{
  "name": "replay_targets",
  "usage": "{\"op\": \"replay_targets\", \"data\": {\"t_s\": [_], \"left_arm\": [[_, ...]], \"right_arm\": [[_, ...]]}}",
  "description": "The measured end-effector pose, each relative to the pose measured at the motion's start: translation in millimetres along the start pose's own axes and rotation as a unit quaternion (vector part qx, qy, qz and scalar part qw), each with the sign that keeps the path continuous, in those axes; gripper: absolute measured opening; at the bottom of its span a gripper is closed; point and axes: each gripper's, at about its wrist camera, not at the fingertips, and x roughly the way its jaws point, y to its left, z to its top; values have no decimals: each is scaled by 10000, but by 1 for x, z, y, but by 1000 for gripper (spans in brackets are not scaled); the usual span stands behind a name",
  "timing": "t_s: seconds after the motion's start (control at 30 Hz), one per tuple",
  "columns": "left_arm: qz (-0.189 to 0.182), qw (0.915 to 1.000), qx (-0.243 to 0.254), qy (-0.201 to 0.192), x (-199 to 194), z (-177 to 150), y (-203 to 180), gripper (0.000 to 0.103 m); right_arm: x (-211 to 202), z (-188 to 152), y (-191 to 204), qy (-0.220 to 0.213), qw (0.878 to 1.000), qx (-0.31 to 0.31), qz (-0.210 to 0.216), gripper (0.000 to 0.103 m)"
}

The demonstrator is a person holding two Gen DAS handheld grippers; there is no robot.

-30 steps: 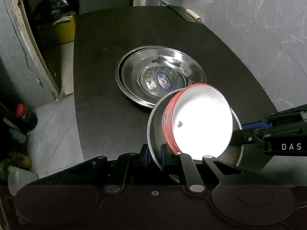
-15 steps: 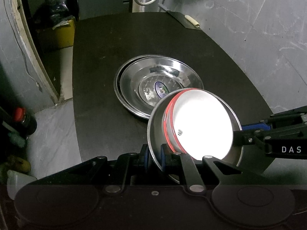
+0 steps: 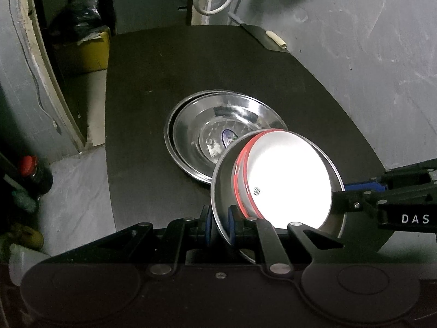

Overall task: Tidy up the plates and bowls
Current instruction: 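Lift the steel bowl with its white bowls and carry it over the steel plate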

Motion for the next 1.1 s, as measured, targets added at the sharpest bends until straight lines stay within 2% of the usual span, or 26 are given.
{"op": "replay_targets", "data": {"t_s": [0.77,1.1], "left_arm": [[114,9990,-413,-154,19,42,11,11],[154,9985,-495,-179,31,58,15,10]], "right_arm": [[14,52,-9,-3,9997,-239,33,19],[26,64,-16,75,9996,-259,53,19]]}}
